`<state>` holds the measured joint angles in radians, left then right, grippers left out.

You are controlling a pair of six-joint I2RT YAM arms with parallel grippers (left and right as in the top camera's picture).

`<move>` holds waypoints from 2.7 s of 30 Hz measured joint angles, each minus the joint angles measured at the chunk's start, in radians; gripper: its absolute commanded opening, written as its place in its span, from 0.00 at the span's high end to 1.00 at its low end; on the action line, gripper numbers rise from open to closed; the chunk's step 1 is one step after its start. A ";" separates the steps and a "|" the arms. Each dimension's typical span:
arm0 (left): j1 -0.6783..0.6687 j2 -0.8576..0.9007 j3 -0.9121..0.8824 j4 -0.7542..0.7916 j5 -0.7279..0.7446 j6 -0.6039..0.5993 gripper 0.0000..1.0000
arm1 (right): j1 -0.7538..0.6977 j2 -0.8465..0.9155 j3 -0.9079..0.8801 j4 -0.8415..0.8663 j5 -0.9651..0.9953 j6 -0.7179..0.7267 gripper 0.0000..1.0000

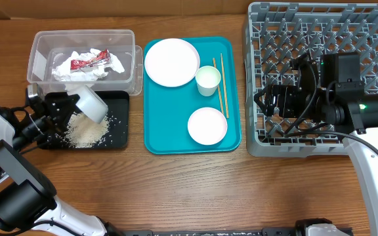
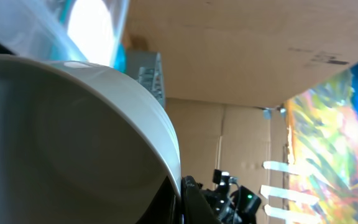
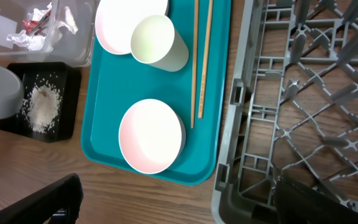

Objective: Sort waste into correct bins and load items into the dishwasher
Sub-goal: 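Return the empty bowl to the teal tray with the left gripper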

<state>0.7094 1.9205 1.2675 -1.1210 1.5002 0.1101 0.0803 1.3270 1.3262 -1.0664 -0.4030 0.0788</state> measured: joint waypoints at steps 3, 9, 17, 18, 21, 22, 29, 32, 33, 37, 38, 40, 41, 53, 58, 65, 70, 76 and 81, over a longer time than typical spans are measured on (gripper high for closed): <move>-0.006 0.000 0.000 -0.034 -0.044 -0.007 0.96 | 0.000 0.000 0.000 0.000 0.000 -0.001 0.00; -0.118 -0.017 0.036 -0.109 -0.083 -0.003 0.96 | 0.000 0.000 0.000 0.005 0.000 0.000 0.00; -0.455 -0.189 0.205 -0.043 -0.317 -0.065 0.96 | 0.000 0.000 0.000 0.004 -0.001 0.000 0.00; -0.502 -0.203 0.220 -0.028 -0.384 -0.091 0.96 | 0.000 0.000 0.000 0.004 0.000 0.000 0.00; -0.666 -0.218 0.240 0.026 -0.644 -0.184 0.96 | 0.000 0.000 0.000 0.004 0.000 0.000 0.00; -0.725 -0.215 0.240 0.041 -0.739 -0.212 0.96 | 0.000 0.000 0.000 0.004 0.000 0.000 0.00; -1.030 -0.151 0.240 0.153 -1.194 -0.313 0.95 | 0.000 0.000 0.000 0.004 -0.001 0.000 0.00; -1.122 -0.101 0.240 0.159 -1.319 -0.341 0.95 | 0.000 0.000 0.000 0.004 0.000 0.000 0.00; -1.138 -0.088 0.240 0.158 -1.342 -0.348 0.96 | 0.000 0.000 0.000 0.003 0.000 0.000 0.00; -1.180 -0.023 0.240 0.148 -1.416 -0.376 0.96 | 0.000 0.001 0.000 0.000 0.000 0.000 0.00; -1.181 -0.007 0.240 0.145 -1.427 -0.384 0.96 | 0.000 0.002 0.000 0.000 0.000 0.000 0.00; -1.181 0.015 0.240 0.142 -1.442 -0.397 0.96 | 0.000 0.003 0.000 -0.001 0.000 0.000 0.00; -1.181 0.026 0.240 0.141 -1.450 -0.401 0.95 | 0.000 0.003 0.000 -0.001 0.000 0.000 0.00; -1.180 0.035 0.245 0.130 -1.471 -0.426 0.43 | 0.000 0.003 0.000 -0.004 0.000 0.000 0.00; -1.180 0.036 0.344 0.077 -1.451 -0.418 0.31 | 0.000 0.003 0.000 -0.003 -0.001 0.000 0.00; -1.180 0.036 0.515 0.005 -1.422 -0.392 0.26 | 0.000 0.003 0.000 -0.002 0.000 0.000 0.00; -1.180 0.036 0.515 -0.014 -1.395 -0.342 0.26 | 0.000 0.003 0.000 0.000 0.000 0.000 0.00; -1.180 0.037 0.515 0.149 -1.405 -0.315 0.13 | 0.000 0.004 0.000 0.003 0.000 0.000 0.00; -1.171 0.069 0.529 0.277 -1.408 -0.315 0.13 | 0.000 0.004 0.000 0.003 0.000 0.000 0.00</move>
<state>-0.4618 1.9896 1.7966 -0.8444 0.0925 -0.2050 0.0803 1.3308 1.3262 -1.0630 -0.4034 0.0788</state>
